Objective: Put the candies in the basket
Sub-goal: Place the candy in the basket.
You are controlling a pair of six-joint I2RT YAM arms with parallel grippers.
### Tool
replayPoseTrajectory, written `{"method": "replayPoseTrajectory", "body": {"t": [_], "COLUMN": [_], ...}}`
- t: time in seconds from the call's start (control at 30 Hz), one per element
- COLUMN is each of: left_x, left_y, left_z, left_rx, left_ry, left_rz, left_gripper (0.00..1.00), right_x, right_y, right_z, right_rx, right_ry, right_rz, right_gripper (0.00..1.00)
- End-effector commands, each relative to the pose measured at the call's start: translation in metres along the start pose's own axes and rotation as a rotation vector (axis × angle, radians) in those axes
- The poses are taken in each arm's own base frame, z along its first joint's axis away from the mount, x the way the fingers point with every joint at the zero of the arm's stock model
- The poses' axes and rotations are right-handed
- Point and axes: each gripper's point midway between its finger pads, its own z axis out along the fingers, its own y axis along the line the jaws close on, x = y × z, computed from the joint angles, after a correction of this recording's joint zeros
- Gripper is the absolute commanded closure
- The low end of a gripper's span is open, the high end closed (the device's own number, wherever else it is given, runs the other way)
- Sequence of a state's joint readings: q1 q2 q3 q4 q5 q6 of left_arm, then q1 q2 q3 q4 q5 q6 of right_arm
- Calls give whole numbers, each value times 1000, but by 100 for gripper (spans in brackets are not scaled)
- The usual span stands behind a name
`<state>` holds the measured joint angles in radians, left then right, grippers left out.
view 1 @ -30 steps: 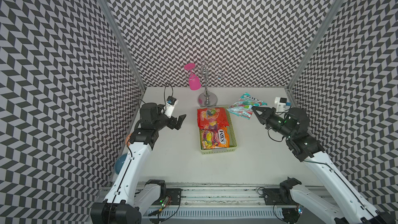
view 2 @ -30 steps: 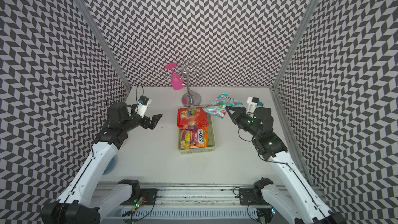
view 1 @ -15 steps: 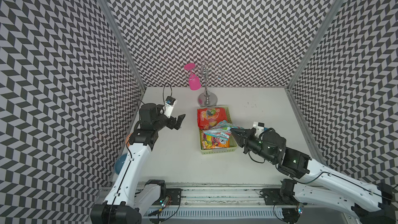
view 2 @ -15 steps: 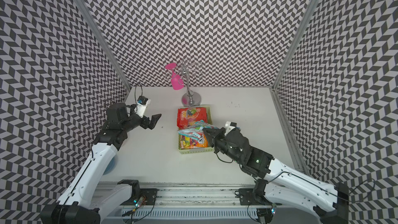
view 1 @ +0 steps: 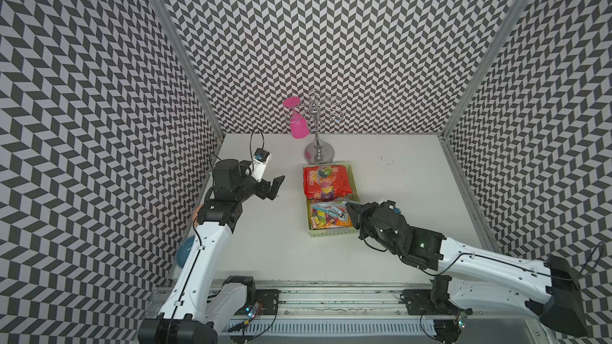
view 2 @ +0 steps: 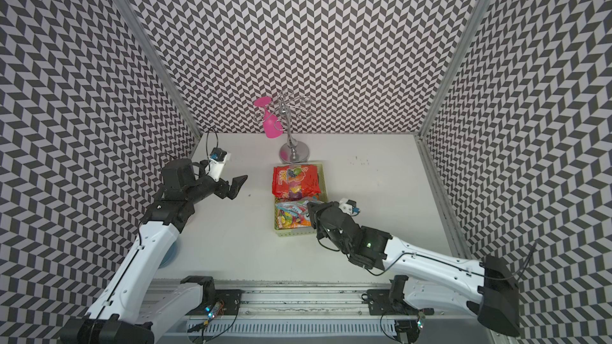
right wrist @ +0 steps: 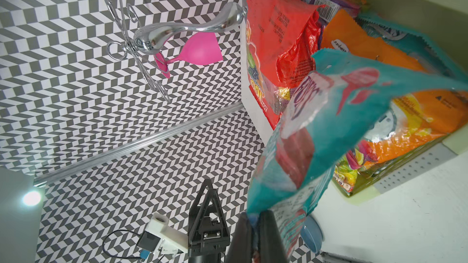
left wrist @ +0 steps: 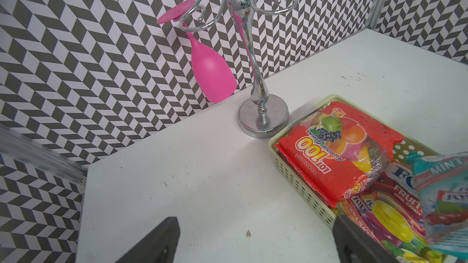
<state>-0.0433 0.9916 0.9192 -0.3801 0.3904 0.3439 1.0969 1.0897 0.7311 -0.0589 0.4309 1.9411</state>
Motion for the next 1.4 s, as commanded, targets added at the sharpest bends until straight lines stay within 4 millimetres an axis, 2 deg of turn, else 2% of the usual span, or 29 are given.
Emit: {"method": "replayPoseTrajectory", "body": {"t": [0.0, 0.13, 0.33, 0.4, 0.53, 0.67, 0.77, 0.93, 1.07, 1.13, 1.23, 1.37], "left_x": [-17, -19, -18, -16, -17, -11, -12, -8, -6, -2, -2, 4], "left_y": [-1, -3, -2, -3, -1, -4, -8, -8, -6, -5, -3, -1], "left_z": [-10, -13, -10, -9, -11, -9, -9, -6, -6, -3, -3, -1], "left_rx": [11, 14, 19, 21, 18, 31, 56, 56, 49, 53, 50, 55], "left_ry": [-39, -44, -41, -44, -43, -39, -39, -32, -32, -25, -20, -22], "left_rz": [22, 23, 17, 18, 11, 12, 16, 15, 11, -1, -14, -31], "left_gripper": [1, 1, 1, 1, 1, 1, 1, 1, 1, 1, 1, 1], "right_x": [8, 17, 30, 33, 36, 33, 20, -3, 0, 0, 3, 9], "right_y": [13, 1, -16, -26, -47, -29, -6, 53, 99, 107, 108, 83], "right_z": [9, 17, 12, 13, 13, 7, -1, -10, -24, -27, -33, -32], "right_rx": [-72, -34, 26, 55, 98, 67, 38, -29, -91, -81, -82, -73], "right_ry": [10, 41, 89, 107, 140, 115, 46, -11, -54, -74, -57, 37], "right_rz": [61, 31, 4, -2, 56, -16, -131, -536, -955, -1169, -1419, -1728], "right_gripper": [100, 85, 57, 53, 52, 52, 49, 40, 30, 21, 10, 5]}}
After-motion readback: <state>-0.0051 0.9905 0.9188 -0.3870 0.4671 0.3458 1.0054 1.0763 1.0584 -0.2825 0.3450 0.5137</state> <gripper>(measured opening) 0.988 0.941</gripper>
